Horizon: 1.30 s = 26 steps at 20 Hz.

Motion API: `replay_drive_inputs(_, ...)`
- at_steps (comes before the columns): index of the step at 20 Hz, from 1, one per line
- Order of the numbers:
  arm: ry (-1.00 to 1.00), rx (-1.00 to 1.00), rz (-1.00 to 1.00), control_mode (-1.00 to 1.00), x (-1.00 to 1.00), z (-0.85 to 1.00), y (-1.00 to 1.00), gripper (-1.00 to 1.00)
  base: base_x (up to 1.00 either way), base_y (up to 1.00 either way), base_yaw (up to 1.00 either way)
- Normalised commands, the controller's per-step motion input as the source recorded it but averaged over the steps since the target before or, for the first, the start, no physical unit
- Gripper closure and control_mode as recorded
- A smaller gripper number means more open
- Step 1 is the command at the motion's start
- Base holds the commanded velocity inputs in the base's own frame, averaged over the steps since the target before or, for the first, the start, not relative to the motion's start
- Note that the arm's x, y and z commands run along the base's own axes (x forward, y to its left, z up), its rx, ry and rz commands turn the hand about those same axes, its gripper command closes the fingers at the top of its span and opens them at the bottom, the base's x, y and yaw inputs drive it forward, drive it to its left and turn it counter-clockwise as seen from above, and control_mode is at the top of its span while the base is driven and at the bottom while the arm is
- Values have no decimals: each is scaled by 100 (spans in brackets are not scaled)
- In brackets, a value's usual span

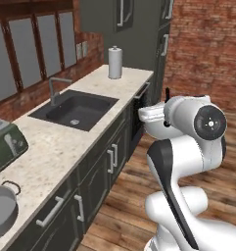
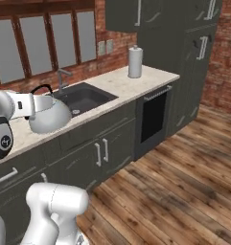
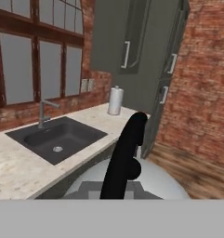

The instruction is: Pick the kettle from the cabinet and place it on a stove burner. Then pick the pot from the counter and place it on another stove burner. Finally, turn both burners on.

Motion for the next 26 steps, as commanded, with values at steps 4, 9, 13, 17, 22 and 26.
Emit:
replay_drive_inputs(4,0,0,0,100,0,0,0,100,-11,-31,-31)
replay_drive_inputs(9,0,0,0,100,0,0,0,100,-6,-29,-32)
replay_drive_inputs(13,0,0,0,100,0,0,0,100,-5,-28,-34)
replay_drive_inputs(17,0,0,0,100,0,0,0,100,-5,-27,-34)
replay_drive_inputs(22,0,0,0,100,0,0,0,100,-7,-22,-34)
replay_drive_inputs(26,0,0,0,100,0,0,0,100,-2,-21,-34)
